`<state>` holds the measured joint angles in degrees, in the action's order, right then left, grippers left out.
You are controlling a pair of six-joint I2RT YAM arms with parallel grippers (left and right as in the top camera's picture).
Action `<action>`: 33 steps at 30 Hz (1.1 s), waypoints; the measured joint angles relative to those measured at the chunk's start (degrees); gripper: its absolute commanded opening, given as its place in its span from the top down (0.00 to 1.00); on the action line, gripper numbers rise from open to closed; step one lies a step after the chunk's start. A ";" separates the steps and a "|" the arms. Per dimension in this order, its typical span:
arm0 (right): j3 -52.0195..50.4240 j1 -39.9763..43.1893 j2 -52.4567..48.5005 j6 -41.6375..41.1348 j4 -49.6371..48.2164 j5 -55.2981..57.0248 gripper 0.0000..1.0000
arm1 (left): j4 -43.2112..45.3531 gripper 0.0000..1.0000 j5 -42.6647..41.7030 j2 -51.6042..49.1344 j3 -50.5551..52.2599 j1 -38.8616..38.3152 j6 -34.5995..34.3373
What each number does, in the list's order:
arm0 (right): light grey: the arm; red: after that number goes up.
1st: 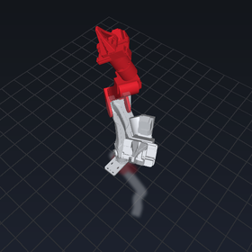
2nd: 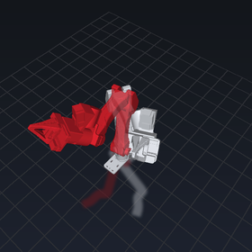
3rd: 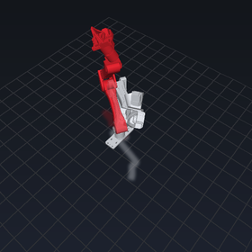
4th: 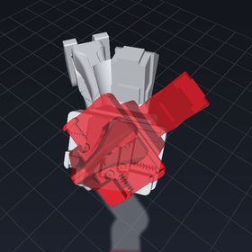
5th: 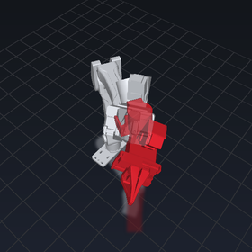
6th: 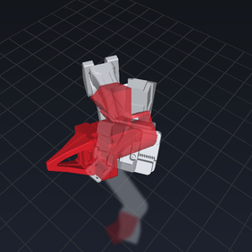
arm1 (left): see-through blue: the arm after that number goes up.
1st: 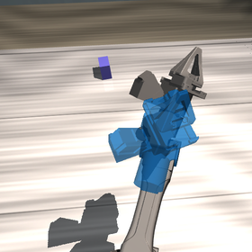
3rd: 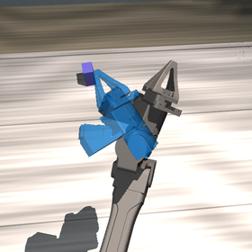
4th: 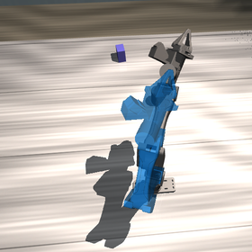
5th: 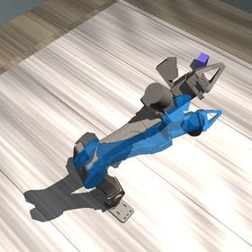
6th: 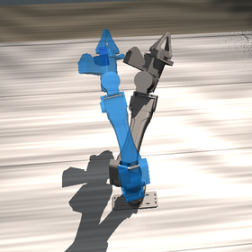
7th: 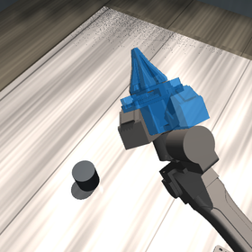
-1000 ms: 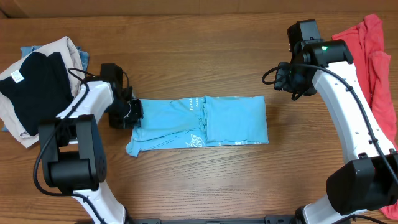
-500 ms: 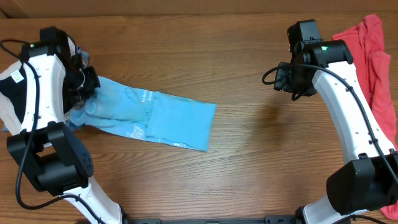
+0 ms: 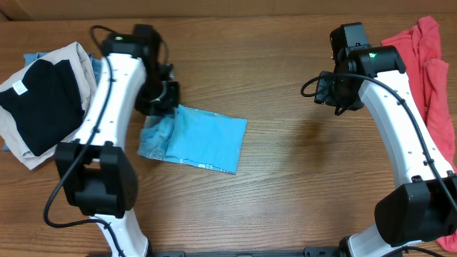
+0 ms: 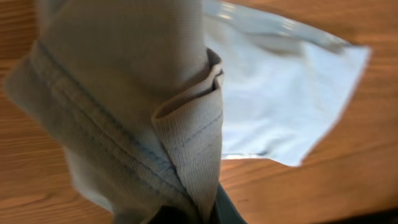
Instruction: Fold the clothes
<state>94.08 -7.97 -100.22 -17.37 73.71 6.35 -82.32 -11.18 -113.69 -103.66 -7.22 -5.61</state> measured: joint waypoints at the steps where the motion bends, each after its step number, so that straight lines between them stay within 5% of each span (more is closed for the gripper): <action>1: 0.00 0.00 0.00 0.02 0.04 0.00 0.46 | 0.00 0.92 -0.28 0.00 0.00 -0.61 -0.02; 27: 0.00 0.00 0.00 0.02 0.81 0.00 0.45 | 4.17 0.88 -4.59 0.00 0.00 -16.06 -6.10; 33: 0.00 0.00 0.00 0.02 0.81 0.00 0.45 | 4.90 0.39 -4.94 0.00 0.00 -16.63 -6.54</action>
<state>94.08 -7.97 -100.22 -17.34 74.52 6.35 -77.43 -16.12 -113.69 -103.66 -23.86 -12.14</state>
